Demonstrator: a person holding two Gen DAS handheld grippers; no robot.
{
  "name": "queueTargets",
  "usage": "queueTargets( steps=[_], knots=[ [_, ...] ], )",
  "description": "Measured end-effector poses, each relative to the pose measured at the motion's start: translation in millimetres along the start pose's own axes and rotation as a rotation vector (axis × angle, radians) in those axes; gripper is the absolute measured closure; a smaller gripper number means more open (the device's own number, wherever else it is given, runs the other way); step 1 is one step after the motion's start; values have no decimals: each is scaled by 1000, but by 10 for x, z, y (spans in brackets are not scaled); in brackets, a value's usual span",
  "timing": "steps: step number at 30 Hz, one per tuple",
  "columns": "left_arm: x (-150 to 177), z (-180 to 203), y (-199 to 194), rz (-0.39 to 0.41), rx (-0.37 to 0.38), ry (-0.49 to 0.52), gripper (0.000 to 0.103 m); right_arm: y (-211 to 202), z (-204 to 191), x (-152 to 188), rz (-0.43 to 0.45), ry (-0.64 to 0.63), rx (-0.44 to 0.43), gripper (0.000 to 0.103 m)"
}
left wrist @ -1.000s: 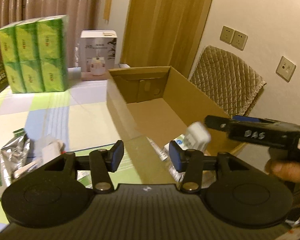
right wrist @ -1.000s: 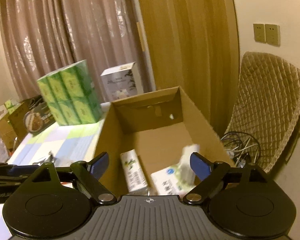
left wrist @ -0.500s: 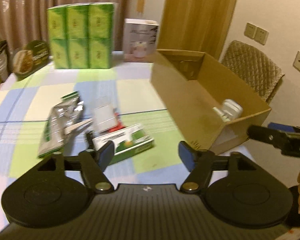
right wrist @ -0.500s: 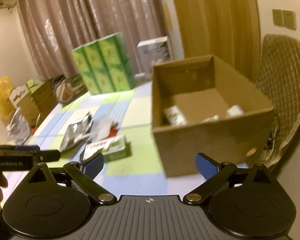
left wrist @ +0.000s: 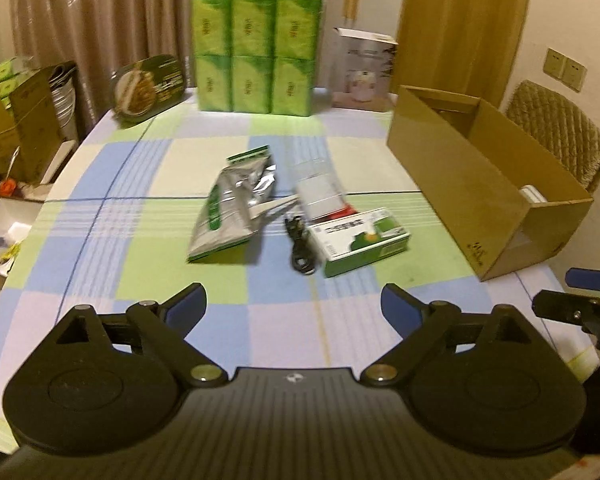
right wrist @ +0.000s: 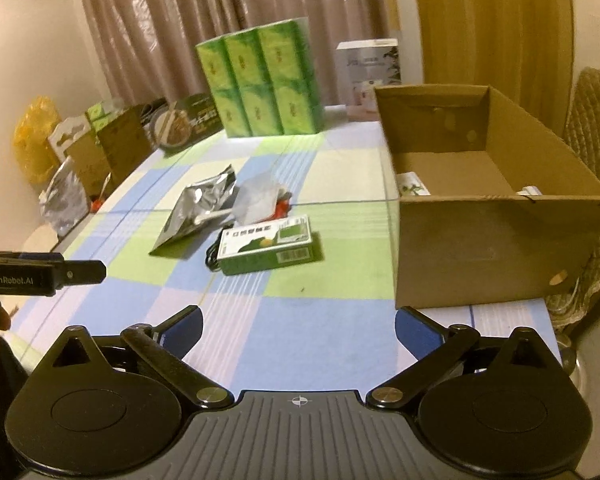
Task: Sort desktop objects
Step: 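Withdraw both open grippers back toward the table, then lower both grippers toward the green throat spray box and foil bag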
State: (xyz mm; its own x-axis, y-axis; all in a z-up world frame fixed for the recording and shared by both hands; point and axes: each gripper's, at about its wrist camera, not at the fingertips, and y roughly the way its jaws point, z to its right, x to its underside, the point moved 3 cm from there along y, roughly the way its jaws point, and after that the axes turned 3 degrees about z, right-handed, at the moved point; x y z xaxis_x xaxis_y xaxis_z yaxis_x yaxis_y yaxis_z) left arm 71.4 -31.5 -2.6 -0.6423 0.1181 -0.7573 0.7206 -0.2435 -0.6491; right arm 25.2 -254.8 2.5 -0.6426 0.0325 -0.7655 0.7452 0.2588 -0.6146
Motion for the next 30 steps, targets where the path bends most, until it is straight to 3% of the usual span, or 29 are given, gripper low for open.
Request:
queueTargets(
  steps=[8,13,20,25,30],
  knots=[
    [90,-117,15,-22,-2,-12,9,103,-72,10,-35,-60,-19,2],
    [110,-114,73,-32,12,11,9,196,-140,-63,-54,-182,-34,2],
    [67,-88,247,-56,55,118,9,471,-358,-337,-89,-530,-109,2],
    [-12,-20,461,-79,97,287,10,737,-498,-508,-111,-796,-177,2],
    [-109,14,707,-95,169,438,11,1082,-628,-540,-188,-1067,-256,2]
  ],
)
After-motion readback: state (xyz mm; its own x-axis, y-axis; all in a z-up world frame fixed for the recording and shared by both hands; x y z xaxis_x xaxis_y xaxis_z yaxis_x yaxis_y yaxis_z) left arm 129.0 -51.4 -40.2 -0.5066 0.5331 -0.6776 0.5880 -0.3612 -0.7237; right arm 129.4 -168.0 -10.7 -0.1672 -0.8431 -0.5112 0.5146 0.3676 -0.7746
